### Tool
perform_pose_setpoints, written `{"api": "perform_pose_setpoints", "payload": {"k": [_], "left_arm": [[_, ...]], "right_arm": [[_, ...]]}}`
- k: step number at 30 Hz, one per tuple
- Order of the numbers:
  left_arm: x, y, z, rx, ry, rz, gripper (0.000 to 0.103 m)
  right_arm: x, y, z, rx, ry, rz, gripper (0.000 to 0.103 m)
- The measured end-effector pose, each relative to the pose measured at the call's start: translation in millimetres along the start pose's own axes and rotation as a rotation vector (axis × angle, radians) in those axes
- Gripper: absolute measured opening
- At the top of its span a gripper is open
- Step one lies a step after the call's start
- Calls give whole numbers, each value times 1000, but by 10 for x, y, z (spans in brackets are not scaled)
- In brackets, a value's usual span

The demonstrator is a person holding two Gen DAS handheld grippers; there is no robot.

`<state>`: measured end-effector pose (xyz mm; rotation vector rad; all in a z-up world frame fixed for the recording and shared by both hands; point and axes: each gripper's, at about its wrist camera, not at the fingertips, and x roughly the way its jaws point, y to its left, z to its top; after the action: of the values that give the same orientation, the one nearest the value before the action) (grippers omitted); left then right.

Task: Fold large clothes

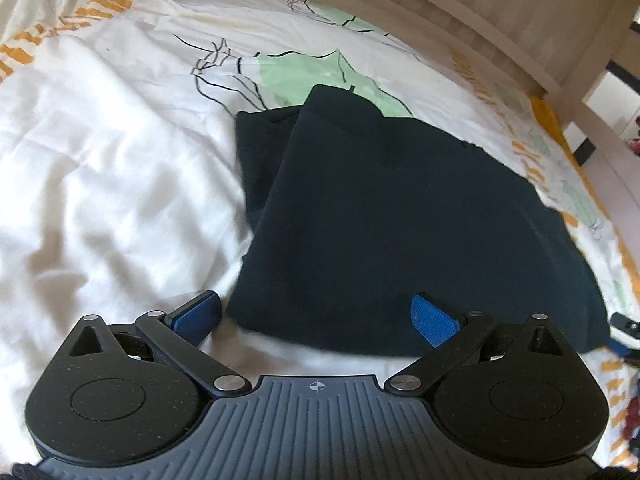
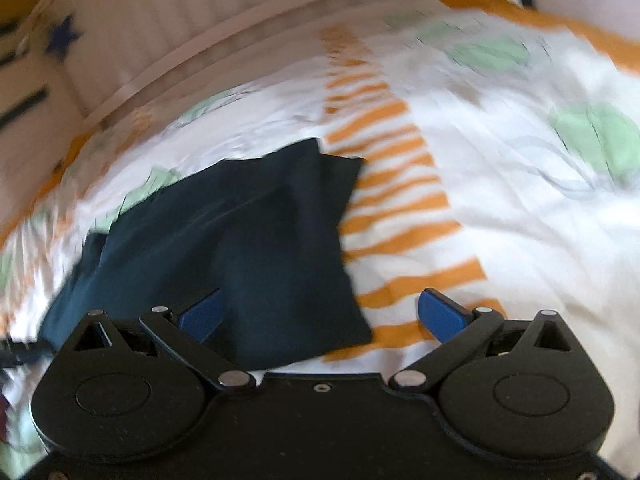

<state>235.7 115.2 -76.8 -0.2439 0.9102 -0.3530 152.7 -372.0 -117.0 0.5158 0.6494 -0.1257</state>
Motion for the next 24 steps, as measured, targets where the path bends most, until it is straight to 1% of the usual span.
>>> {"api": "perform_pose_setpoints", "payload": {"k": [3,7,12,14,18,22,23,24], "left_arm": [[82,18,71,-16,-4,-34,103],[212,5,183,-28,1,-65,103],[365,-58,309,-20,8,-74,103],[397,-57,341,-13,4,-97,103],[504,-67,431,-44,2,-145,103],[545,-74,493,-79,16,-172,102],[530,-67,491,-83,17,-183,102],[510,-57,480,-89,14,-207,100]], "right_arm": [[104,-108,44,60,16,63,103],[267,-124,129,79,42,164,103],[498,-103,214,90,59,266,103],[592,-96,254,100,67,306,103],[744,0,312,66,80,349,103],[851,59,350,51,73,359,103],[850,62,351,58,72,359,103],[833,62,348,62,71,359,103]]}}
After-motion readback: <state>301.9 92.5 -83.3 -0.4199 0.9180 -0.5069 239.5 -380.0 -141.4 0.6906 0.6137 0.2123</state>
